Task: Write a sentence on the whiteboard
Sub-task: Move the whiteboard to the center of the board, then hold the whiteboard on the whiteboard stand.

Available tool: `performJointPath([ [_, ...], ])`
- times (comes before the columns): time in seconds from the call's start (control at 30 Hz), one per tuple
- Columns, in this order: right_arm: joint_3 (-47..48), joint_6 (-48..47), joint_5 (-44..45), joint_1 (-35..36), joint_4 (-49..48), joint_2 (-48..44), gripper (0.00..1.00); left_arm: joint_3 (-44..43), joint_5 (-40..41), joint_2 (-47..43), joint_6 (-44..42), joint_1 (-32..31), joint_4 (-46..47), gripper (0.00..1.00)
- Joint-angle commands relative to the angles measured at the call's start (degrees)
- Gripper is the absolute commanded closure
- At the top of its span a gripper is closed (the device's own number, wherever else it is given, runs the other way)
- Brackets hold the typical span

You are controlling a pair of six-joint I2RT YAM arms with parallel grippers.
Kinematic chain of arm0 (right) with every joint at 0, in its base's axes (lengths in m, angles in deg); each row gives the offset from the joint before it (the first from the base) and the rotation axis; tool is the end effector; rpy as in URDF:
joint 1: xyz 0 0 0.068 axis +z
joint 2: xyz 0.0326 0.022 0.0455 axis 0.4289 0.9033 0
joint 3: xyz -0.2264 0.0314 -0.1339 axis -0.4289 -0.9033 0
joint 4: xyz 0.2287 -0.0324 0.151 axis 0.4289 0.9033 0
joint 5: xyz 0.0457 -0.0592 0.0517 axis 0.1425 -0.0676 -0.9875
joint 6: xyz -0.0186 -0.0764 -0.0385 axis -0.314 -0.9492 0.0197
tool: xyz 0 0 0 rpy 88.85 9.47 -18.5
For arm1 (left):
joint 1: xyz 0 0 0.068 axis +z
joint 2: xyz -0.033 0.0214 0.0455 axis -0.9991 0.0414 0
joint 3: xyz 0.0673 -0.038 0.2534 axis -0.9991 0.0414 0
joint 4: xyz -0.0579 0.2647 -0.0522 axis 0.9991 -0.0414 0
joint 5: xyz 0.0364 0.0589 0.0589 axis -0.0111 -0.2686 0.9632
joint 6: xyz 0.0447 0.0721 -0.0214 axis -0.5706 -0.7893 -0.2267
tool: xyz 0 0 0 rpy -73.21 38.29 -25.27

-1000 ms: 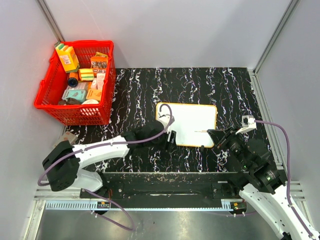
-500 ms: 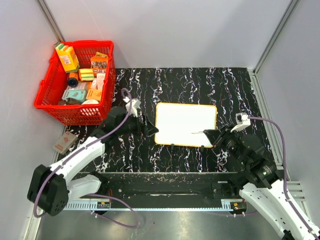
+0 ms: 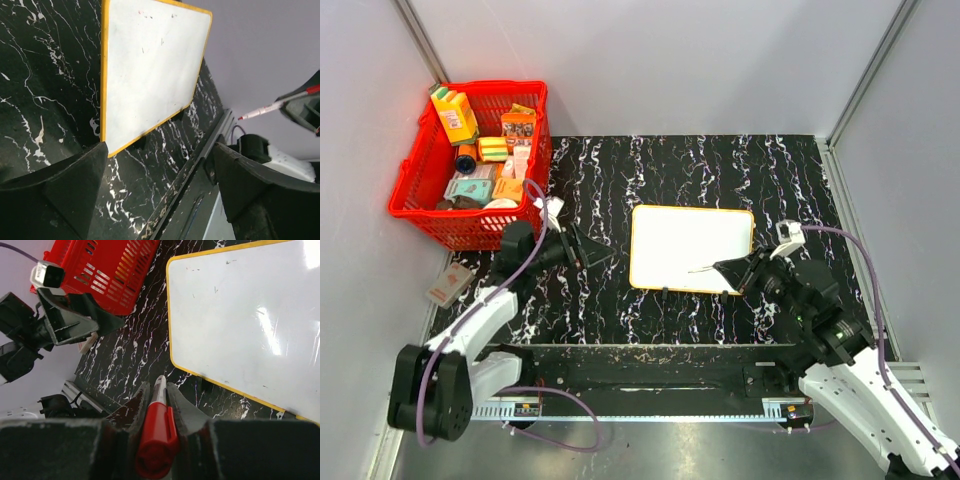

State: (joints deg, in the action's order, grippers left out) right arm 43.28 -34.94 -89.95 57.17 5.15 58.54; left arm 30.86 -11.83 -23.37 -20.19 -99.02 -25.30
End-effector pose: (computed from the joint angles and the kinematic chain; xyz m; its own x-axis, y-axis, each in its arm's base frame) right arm 0.1586 0.1096 0.2875 -0.5072 0.3816 -0.7728 -0.4031 0.6875 0.6040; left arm 0.2480 -0.1053 0.2080 -0.7247 -0.3115 -0.6146 0.4382 0.4801 -0.7599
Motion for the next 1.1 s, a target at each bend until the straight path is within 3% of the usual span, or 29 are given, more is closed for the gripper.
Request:
performJointPath([
  [0.0,0.08,1.57,0.27,0.22,1.66,-4.21,1.00,0.88,-6.89,6.22,7.73,2.60,17.69,0.09],
  [0.13,0.43,0.96,1.77,0.14,4.12,-5.19,1.00,-1.83,-7.61,12.64,8.46,3.14,26.04,0.09],
  [0.3,3.67,-1.77,3.62,0.22,4.65,-0.28,1.00,-8.60,-10.14,22.12,2.66,3.22,25.70,0.11],
  [0.37,4.29,-2.39,4.15,0.22,3.95,1.49,1.00,-10.80,-12.25,27.73,3.88,3.22,32.45,0.11],
  [0.5,4.04,-1.60,3.36,0.14,-0.87,3.69,1.00,-14.85,-19.63,39.17,12.29,3.22,46.86,0.17],
  [0.57,3.77,-0.63,2.74,0.22,-4.99,5.09,1.00,-16.26,-21.22,46.09,17.05,3.22,58.71,0.20],
  [0.6,4.20,-0.54,2.22,0.22,-5.97,7.01,1.00,-16.78,-22.53,48.57,23.33,3.14,63.37,0.22],
  [0.63,4.73,-1.06,2.04,0.22,-6.85,8.34,1.00,-18.09,-22.98,50.94,27.14,3.05,73.85,0.24],
  [0.7,6.92,-1.94,2.04,0.14,-7.92,12.10,1.00,-20.03,-23.86,56.93,33.91,2.52,80.88,0.29],
  [1.0,12.03,-5.99,3.35,0.22,-8.18,16.17,1.00,-20.75,-22.56,58.36,27.19,0.50,77.48,0.35],
  [1.07,12.03,-5.90,3.53,0.14,-8.18,15.74,1.00,-19.25,-21.15,54.78,22.98,0.94,70.22,0.34],
])
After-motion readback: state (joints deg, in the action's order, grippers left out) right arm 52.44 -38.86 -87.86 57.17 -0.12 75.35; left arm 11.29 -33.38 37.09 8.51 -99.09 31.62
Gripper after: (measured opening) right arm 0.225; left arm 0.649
